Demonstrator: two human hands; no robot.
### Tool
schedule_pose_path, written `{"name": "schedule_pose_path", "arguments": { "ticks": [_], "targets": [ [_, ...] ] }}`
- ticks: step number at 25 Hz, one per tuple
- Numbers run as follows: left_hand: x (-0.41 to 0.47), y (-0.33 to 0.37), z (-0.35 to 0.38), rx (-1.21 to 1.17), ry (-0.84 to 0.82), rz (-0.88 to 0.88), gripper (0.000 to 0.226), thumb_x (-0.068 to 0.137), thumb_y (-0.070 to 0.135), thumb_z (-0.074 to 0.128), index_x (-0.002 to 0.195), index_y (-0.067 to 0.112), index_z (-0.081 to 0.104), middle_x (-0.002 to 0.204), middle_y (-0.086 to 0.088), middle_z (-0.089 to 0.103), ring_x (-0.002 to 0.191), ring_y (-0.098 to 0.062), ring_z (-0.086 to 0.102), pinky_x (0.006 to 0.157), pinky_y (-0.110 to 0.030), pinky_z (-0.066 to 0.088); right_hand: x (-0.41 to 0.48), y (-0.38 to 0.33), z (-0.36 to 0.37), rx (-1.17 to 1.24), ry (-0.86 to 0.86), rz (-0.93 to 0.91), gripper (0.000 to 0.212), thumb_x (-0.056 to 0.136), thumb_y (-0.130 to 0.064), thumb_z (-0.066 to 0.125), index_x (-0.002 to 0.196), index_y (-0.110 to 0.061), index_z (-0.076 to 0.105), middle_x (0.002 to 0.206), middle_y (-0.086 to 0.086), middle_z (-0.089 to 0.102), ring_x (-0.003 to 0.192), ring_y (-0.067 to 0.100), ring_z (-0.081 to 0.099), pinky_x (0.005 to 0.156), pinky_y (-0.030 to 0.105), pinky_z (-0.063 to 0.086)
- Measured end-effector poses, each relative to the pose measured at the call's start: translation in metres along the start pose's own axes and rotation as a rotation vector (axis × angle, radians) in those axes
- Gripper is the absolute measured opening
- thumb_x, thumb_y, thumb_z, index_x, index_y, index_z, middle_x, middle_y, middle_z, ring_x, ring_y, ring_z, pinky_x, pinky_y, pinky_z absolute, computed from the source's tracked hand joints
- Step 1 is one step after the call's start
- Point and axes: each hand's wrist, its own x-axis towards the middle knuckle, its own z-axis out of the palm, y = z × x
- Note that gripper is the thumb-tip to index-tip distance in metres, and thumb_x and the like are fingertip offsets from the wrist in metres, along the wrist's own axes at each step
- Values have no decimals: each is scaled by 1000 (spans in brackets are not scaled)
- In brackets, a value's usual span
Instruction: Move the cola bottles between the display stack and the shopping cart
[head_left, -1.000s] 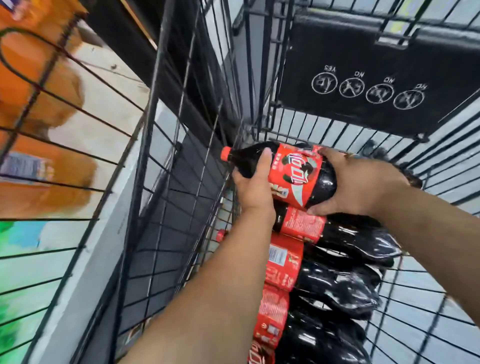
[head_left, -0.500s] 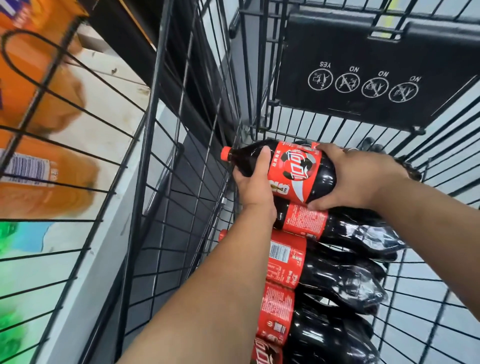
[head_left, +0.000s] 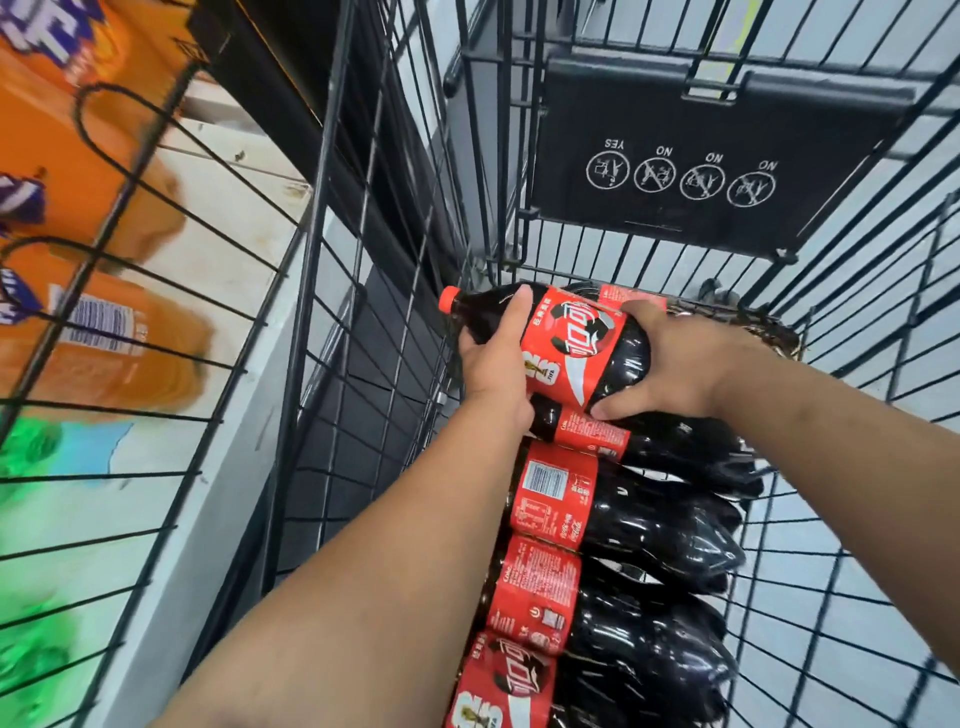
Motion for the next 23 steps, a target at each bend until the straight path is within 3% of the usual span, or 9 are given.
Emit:
{"name": "schedule_pose_path", "arguments": {
  "ticks": [5,8,12,17,21,23],
  "targets": [
    [-35,11,-6,21,-31,70,77,68,43,92,134,32,53,110,-3,77,95,-25,76,89,-52,61,-43,-10,21,257,55,60,126,46,-79,76,148,-38,13,120,-1,61,105,25,59,93,40,49],
    [-68,19,-3,34,-37,154,76,76,36,89,140,29,50,116,-3,74,101,-22,75,93,-48,60,-80,-21,32,459,149,76,125,44,-76,79,147,-39,19,124,-1,62,109,25,59,94,39,49],
    [-115,32,-7,66,-71,272,117,48,57,90,150,35,35,129,1,66,112,-19,69,101,-46,55,-129,-41,30,589,297,85,115,50,-65,84,145,-38,27,125,-1,61,112,25,58,91,35,47],
    [-188,67,-20,72,-169,294,99,43,60,85,130,21,57,113,-6,76,98,-24,76,91,-50,61,-201,-69,8,583,453,63,111,44,-75,76,138,-40,28,119,-6,62,105,22,61,86,38,51],
    [-245,94,-29,5,-202,317,99,44,55,88,130,18,56,111,-11,76,96,-28,76,89,-54,60,-251,-93,-14,568,509,24,109,47,-74,78,137,-41,27,105,-11,54,94,19,58,78,34,51],
    [-275,106,-34,-12,-218,348,98,46,53,89,132,19,55,113,-12,75,98,-30,76,90,-56,60,-277,-100,-24,579,517,-6,105,48,-73,79,134,-40,28,103,-14,53,94,18,59,82,37,53]
  ]
}}
